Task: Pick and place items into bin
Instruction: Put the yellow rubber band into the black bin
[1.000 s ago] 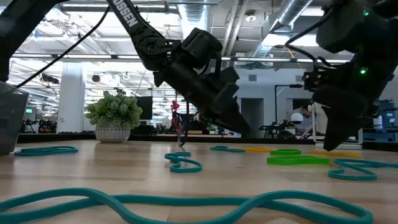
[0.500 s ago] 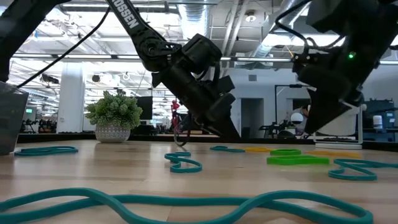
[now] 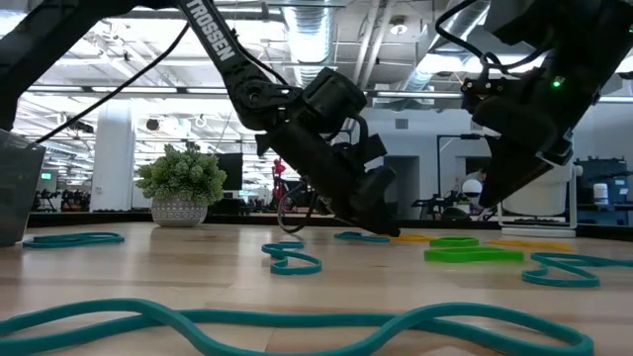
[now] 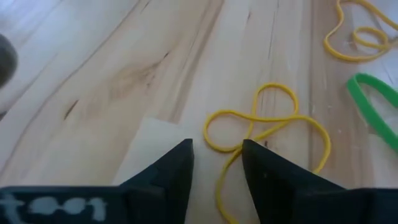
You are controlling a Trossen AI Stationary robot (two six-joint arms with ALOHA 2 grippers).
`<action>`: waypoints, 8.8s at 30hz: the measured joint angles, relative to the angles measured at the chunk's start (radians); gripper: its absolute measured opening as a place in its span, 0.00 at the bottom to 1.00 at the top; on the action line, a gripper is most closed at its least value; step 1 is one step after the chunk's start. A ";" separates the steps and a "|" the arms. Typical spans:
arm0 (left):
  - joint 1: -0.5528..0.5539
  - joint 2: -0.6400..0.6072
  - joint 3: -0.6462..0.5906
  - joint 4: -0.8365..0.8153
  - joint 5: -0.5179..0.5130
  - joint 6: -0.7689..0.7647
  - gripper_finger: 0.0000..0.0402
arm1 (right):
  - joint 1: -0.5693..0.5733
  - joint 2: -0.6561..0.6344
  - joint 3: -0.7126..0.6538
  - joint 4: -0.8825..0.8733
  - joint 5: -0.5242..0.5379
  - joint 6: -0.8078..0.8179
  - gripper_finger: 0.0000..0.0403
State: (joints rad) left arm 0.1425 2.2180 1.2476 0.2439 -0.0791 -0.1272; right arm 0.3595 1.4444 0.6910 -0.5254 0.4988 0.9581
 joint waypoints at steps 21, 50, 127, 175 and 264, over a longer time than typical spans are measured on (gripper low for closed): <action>-0.085 -0.367 0.017 -0.447 -0.031 0.074 0.00 | 0.042 0.000 0.000 0.013 -0.001 0.013 0.13; -1.108 -0.969 -0.018 -1.596 -0.402 -1.208 0.00 | 0.079 0.000 0.000 0.108 0.000 0.055 0.13; -1.008 -0.502 -0.026 -1.562 -0.280 -1.274 0.30 | 0.007 0.000 0.000 -0.096 -0.132 0.045 0.13; -1.067 -0.500 -0.026 -1.524 -0.489 -1.431 0.30 | 0.071 0.175 0.121 -0.007 0.015 0.061 0.01; -1.011 -0.423 0.051 -1.221 -1.052 -0.891 0.04 | 0.065 0.541 0.648 1.001 -0.051 -0.809 0.01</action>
State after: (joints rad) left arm -0.8684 1.7947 1.2984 -0.9772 -1.1309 -1.0180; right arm 0.4242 1.9854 1.3388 0.4759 0.4479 0.1486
